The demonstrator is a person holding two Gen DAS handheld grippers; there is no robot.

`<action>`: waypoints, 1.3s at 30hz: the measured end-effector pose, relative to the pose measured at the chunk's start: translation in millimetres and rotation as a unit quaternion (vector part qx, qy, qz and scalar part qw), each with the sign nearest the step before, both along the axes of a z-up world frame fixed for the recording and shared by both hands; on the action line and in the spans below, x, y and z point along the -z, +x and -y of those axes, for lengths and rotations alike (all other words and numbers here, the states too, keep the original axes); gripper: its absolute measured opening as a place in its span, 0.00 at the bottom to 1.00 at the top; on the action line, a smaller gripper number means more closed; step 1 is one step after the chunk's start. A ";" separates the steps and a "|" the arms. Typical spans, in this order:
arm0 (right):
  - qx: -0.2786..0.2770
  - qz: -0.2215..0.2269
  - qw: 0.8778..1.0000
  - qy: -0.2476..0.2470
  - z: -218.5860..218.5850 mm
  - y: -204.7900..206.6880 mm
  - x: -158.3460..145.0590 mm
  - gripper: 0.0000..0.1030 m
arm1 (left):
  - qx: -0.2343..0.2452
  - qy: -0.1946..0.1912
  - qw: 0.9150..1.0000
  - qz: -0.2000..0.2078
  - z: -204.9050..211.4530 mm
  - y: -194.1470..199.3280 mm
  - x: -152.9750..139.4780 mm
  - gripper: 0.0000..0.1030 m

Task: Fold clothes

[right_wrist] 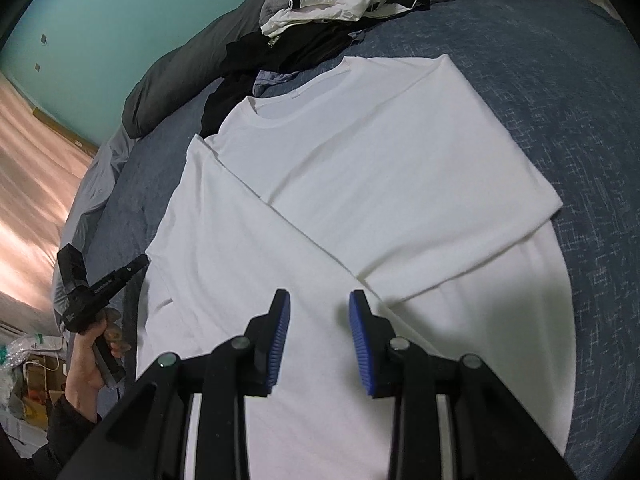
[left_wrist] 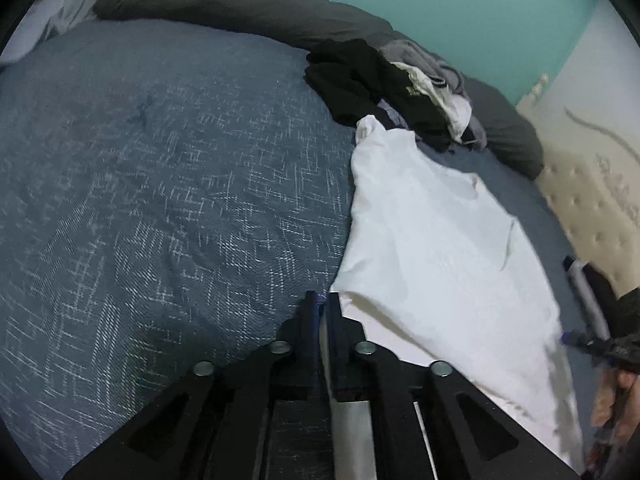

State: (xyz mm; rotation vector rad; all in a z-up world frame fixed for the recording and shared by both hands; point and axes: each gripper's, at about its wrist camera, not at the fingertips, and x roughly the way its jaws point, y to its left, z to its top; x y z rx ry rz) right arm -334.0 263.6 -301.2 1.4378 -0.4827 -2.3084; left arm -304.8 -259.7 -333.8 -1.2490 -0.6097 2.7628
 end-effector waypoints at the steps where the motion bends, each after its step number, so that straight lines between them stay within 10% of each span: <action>1: 0.001 0.002 1.000 -0.002 0.0 0.4 1.0 0.29 | 0.000 -0.010 1.000 0.002 -1.2 -0.7 -0.2 0.16; 13: 0.003 0.009 1.000 -0.012 2.7 1.4 7.4 0.29 | 0.025 -0.041 0.999 0.003 -12.4 -4.3 0.6 0.35; 16: 0.003 0.009 1.000 -0.012 3.1 1.9 6.6 0.29 | 0.020 -0.041 0.999 0.004 -12.5 -4.9 3.8 0.30; 18: 0.000 0.009 1.000 -0.011 4.6 1.8 4.4 0.29 | 0.016 -0.036 0.999 0.004 -11.2 -3.8 4.3 0.06; 24: -0.018 0.007 1.000 -0.002 16.9 -13.0 -1.1 0.29 | 0.004 -0.022 1.000 0.001 -7.2 -0.8 5.6 0.06; 39: -0.158 -0.022 0.987 0.033 181.7 -183.2 -33.3 0.40 | -0.005 0.006 1.000 0.003 -1.8 2.3 12.3 0.06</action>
